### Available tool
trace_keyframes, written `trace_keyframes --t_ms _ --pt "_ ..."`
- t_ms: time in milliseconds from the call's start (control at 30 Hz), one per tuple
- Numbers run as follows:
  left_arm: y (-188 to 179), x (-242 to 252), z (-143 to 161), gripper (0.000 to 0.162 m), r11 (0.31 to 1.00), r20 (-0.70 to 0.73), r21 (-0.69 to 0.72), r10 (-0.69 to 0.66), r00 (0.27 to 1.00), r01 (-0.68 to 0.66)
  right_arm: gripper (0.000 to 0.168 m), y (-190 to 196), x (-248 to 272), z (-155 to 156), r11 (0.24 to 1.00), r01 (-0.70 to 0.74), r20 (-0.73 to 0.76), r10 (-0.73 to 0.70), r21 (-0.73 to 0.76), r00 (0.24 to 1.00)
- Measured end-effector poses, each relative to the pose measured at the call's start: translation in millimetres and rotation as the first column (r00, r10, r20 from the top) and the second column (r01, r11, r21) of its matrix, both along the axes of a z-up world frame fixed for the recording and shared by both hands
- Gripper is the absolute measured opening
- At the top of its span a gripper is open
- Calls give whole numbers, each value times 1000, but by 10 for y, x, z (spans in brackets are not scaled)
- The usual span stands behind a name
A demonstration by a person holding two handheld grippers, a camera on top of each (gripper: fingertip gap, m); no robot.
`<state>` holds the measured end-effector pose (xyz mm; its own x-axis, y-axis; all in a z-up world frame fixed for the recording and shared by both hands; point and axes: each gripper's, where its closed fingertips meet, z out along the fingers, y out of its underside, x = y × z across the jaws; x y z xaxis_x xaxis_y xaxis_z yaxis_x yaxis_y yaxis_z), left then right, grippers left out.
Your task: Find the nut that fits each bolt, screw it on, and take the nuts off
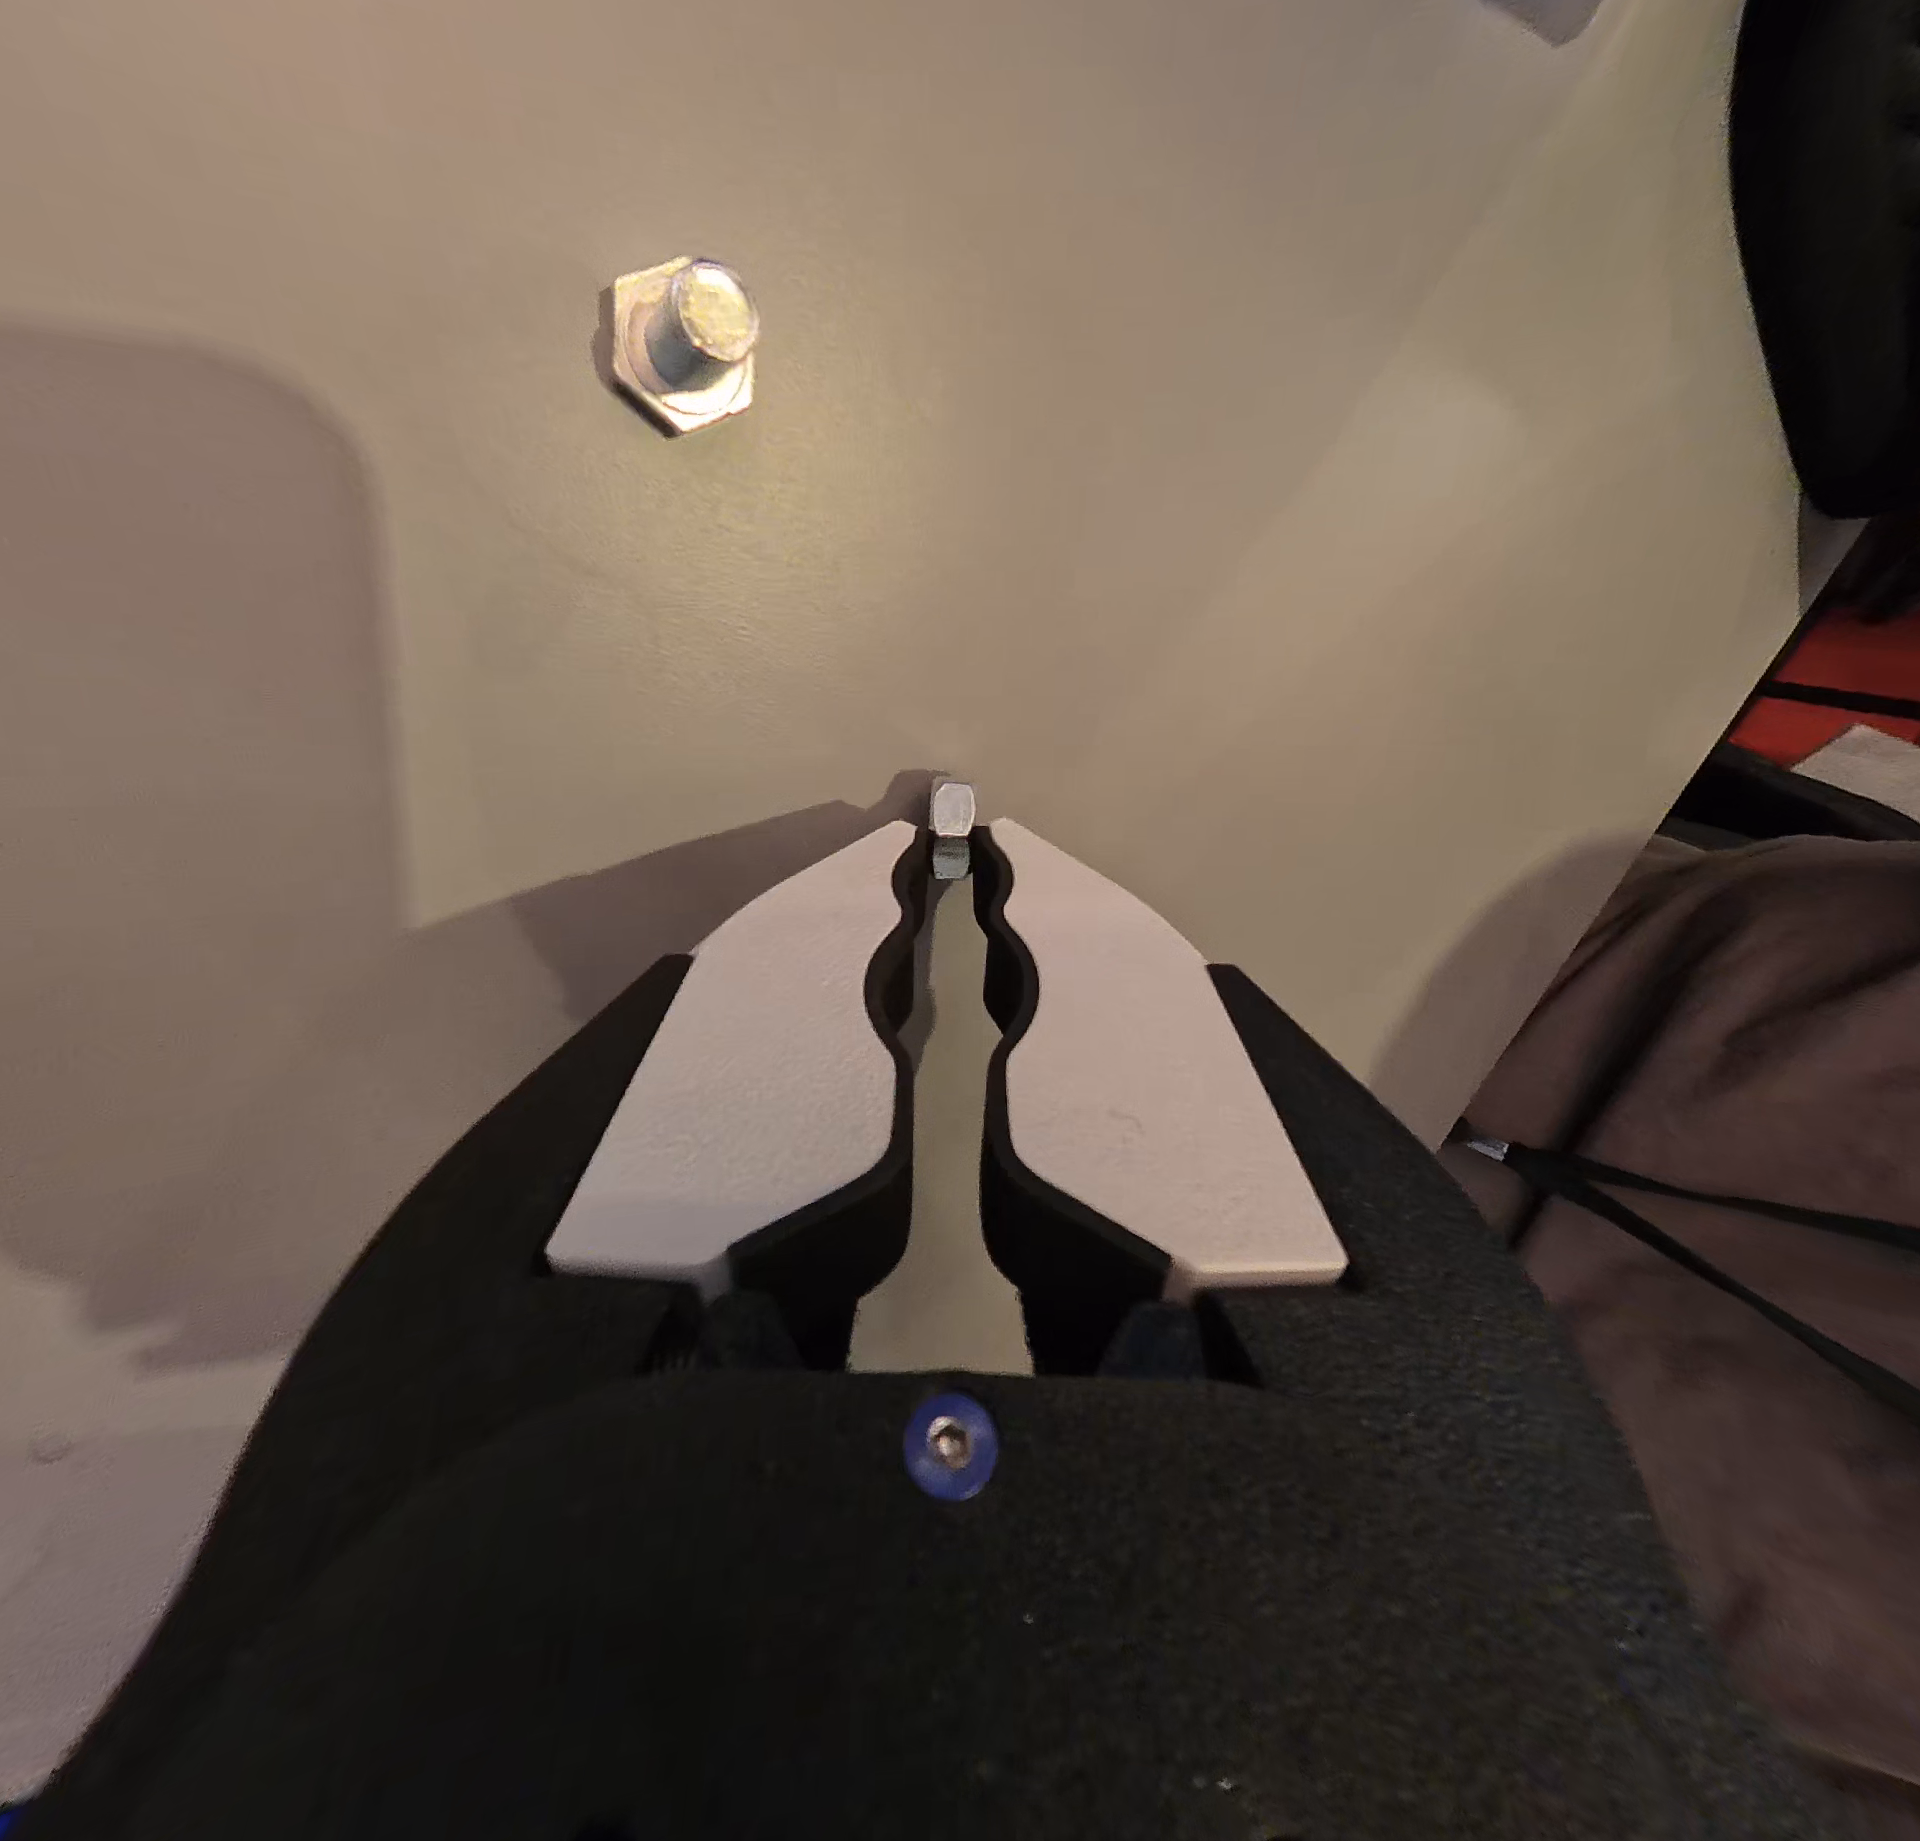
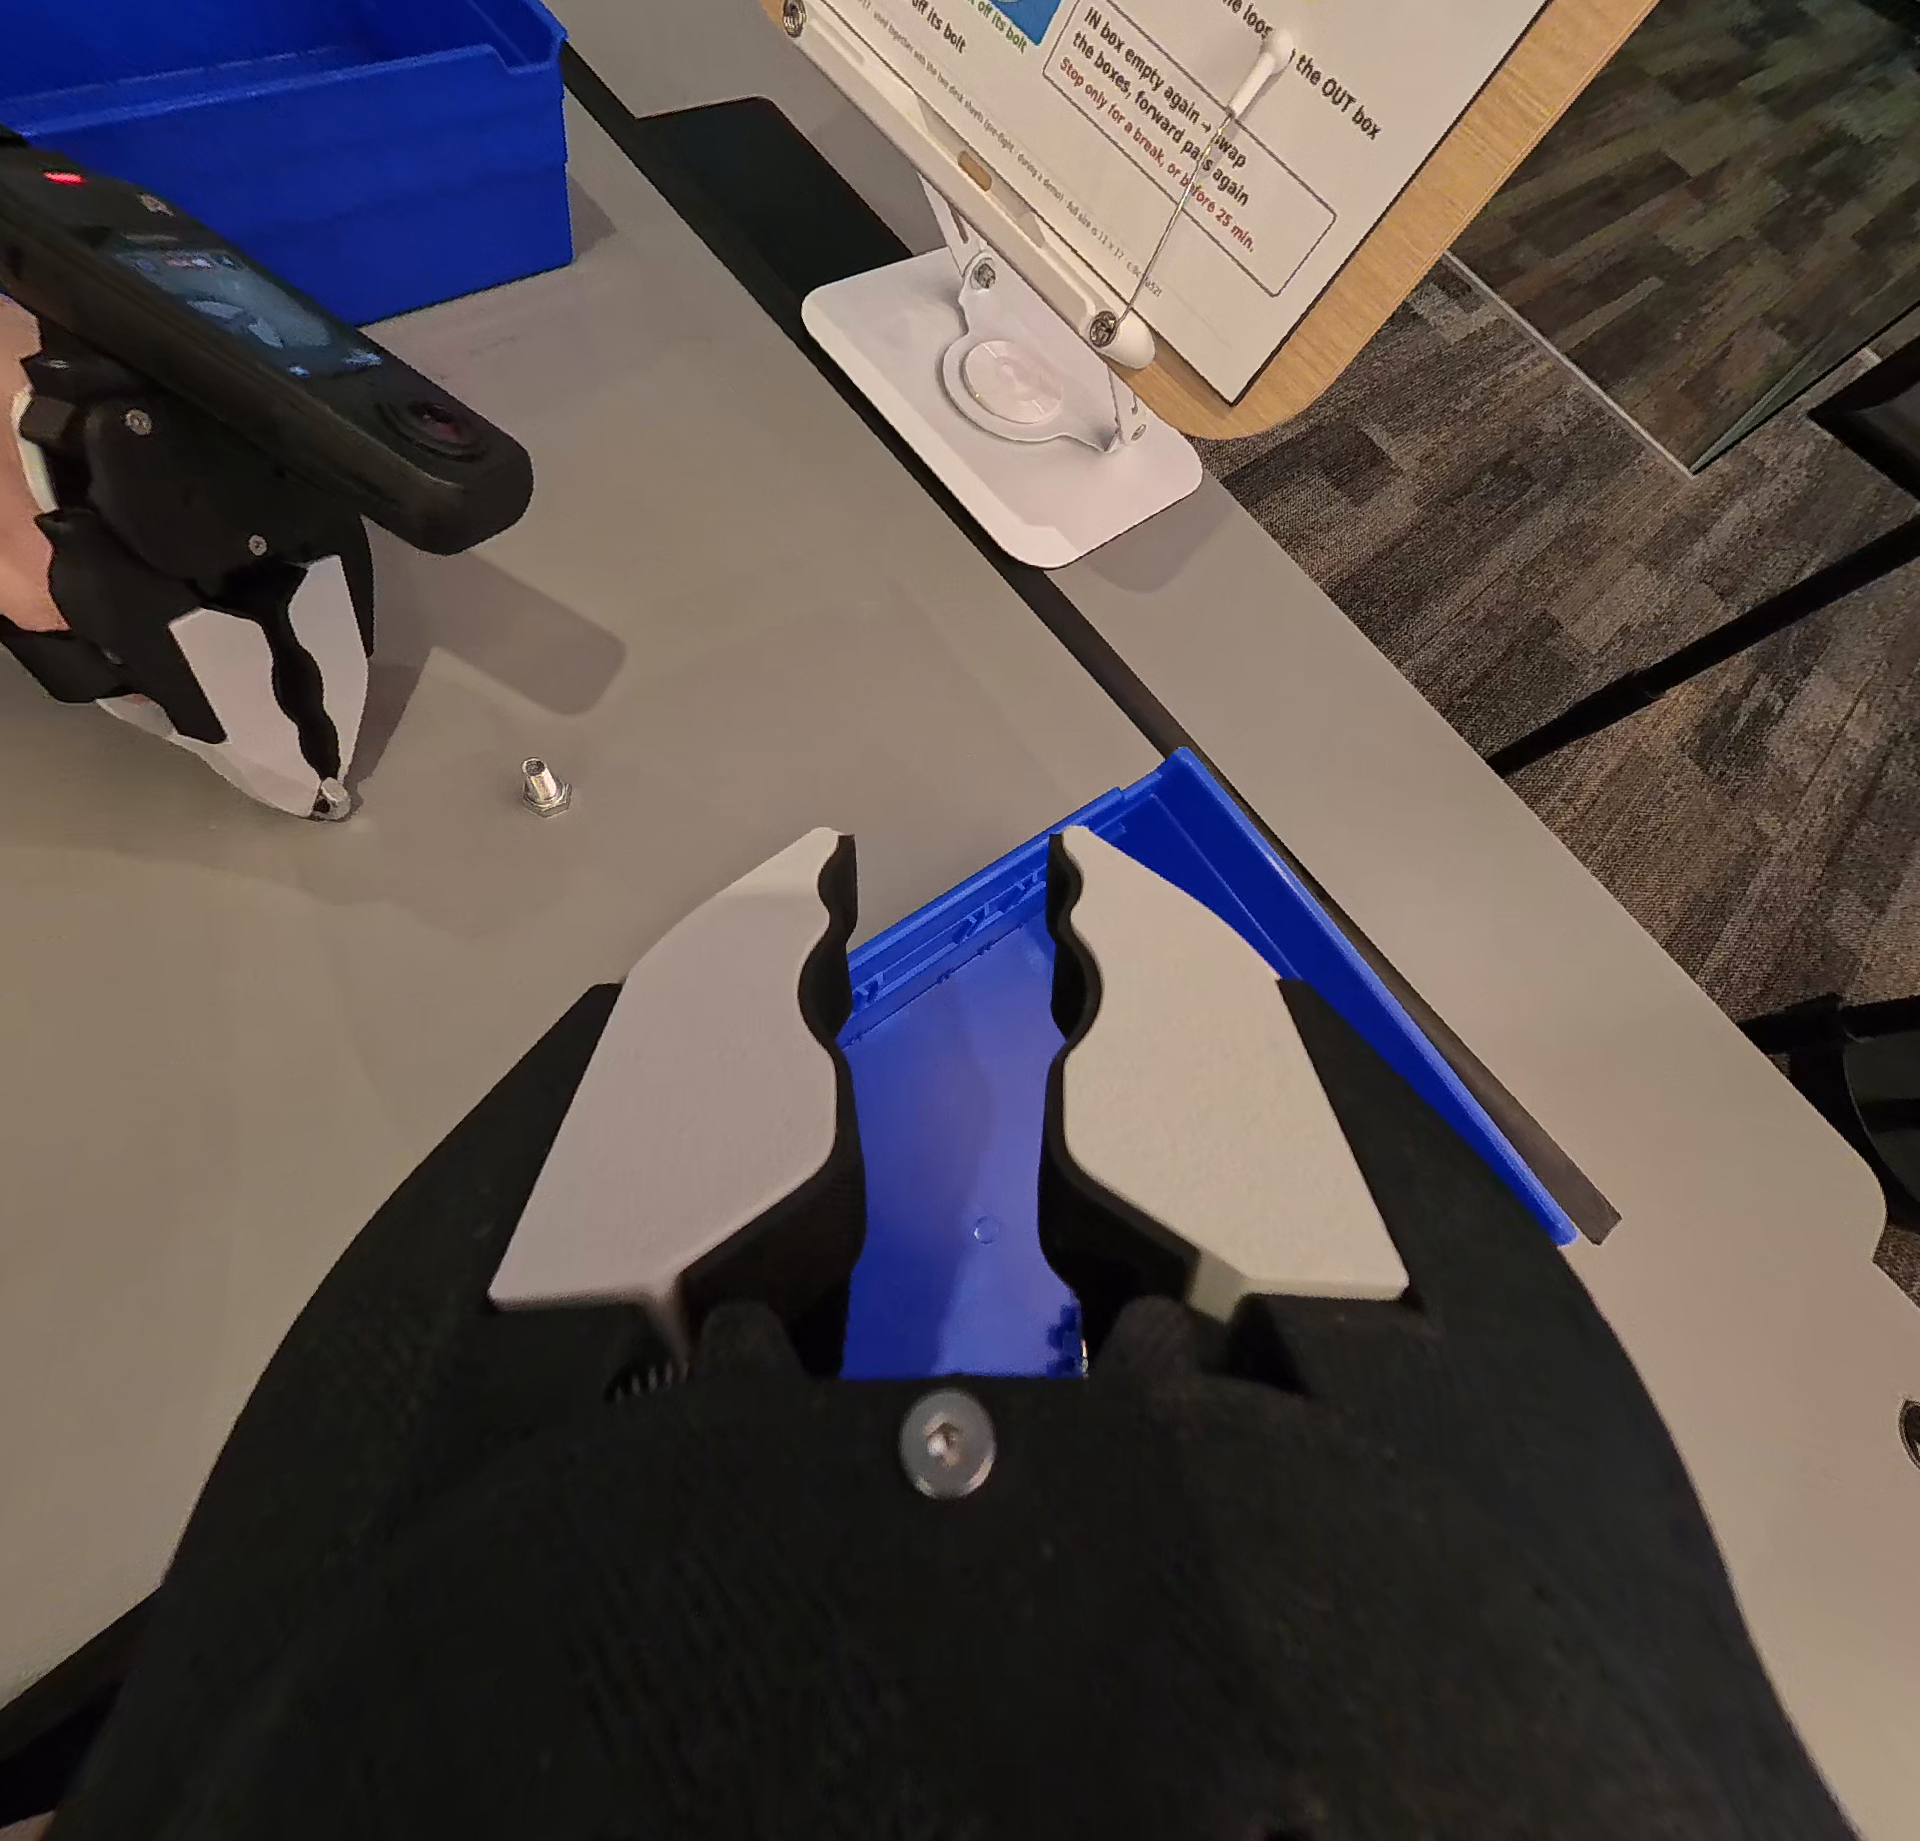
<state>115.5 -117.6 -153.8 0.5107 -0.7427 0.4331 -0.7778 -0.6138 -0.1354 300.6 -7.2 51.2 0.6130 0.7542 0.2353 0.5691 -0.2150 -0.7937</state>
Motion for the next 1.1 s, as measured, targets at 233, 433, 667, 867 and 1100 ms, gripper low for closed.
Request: trace_keyframes --t_ms 233,433,667,867,1100 --pt "49 -62 6 13 1000 -26 7 5 1000 -5 36 0 -58 -40 1000 -14 15 14 -12 1000" --pt "112 -125 30 20 999 -35 42 9 999 -8 36 -4 -148 -93 999 -33 44 34 -24 998" --pt "334 -222 521 21 967 141 239 54 989 -87 36 -124 -633 -185 981 -193 73 195 -36 978" --pt "533 -617 1177 16 780 228 602 37 973 -171 36 -304 -1243 -706 910 -371 177 402 -185 898" --pt "467 -1164 1781 20 592 285 759 72 956 -270 27 -420 -1542 -1447 862 -297 350 450 -412 822"
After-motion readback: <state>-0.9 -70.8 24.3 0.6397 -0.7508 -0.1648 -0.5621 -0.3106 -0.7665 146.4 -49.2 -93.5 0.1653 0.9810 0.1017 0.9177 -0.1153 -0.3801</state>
